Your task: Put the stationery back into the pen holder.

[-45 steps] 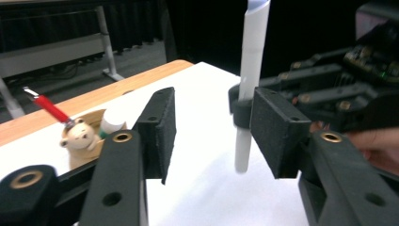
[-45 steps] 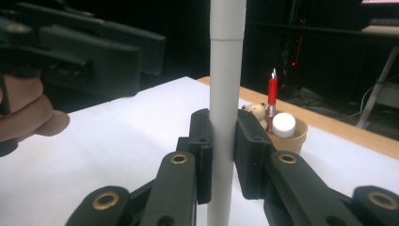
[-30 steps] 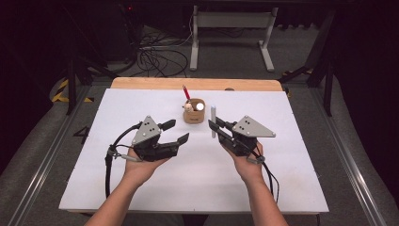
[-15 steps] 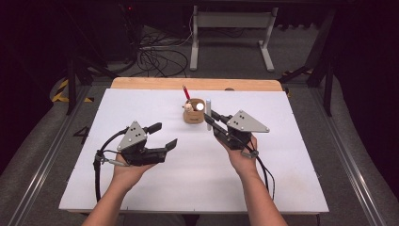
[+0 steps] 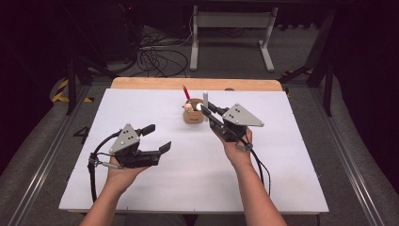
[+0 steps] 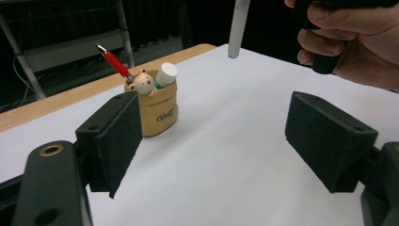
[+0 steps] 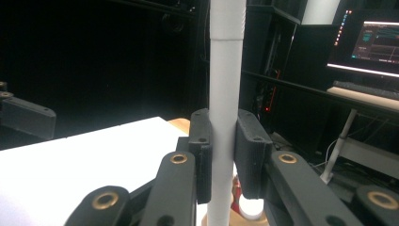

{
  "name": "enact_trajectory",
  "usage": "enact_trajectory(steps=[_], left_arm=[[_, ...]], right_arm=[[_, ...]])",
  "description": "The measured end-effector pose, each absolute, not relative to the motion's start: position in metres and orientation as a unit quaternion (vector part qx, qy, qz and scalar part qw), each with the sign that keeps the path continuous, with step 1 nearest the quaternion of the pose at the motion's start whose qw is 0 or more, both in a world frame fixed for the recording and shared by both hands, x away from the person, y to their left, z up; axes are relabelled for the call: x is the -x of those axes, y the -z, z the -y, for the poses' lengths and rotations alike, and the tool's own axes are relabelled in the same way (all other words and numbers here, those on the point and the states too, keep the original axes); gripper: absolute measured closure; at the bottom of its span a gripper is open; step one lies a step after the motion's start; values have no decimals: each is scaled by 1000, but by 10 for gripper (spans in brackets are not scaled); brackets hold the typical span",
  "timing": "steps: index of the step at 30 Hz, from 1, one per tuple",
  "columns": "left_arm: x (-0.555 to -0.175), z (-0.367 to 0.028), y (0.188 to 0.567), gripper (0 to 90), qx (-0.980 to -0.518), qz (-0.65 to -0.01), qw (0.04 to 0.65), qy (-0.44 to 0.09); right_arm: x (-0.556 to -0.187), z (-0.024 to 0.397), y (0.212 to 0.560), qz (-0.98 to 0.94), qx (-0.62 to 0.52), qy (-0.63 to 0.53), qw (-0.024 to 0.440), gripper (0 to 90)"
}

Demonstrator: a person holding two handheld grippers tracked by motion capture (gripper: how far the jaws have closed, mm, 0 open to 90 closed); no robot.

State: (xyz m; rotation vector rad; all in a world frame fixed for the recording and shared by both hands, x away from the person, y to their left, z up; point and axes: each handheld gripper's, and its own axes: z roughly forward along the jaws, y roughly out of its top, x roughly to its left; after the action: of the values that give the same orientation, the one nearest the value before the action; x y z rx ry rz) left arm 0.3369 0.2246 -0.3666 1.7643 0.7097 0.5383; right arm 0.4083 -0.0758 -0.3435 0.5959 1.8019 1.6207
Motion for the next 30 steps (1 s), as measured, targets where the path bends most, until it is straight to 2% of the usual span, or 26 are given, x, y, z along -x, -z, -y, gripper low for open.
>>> enact_trajectory(steps=[30], left_arm=[[-338, -239, 374, 202, -748, -304, 547, -222]], right_arm=[[-456, 47, 360, -658, -223, -631, 345, 787]])
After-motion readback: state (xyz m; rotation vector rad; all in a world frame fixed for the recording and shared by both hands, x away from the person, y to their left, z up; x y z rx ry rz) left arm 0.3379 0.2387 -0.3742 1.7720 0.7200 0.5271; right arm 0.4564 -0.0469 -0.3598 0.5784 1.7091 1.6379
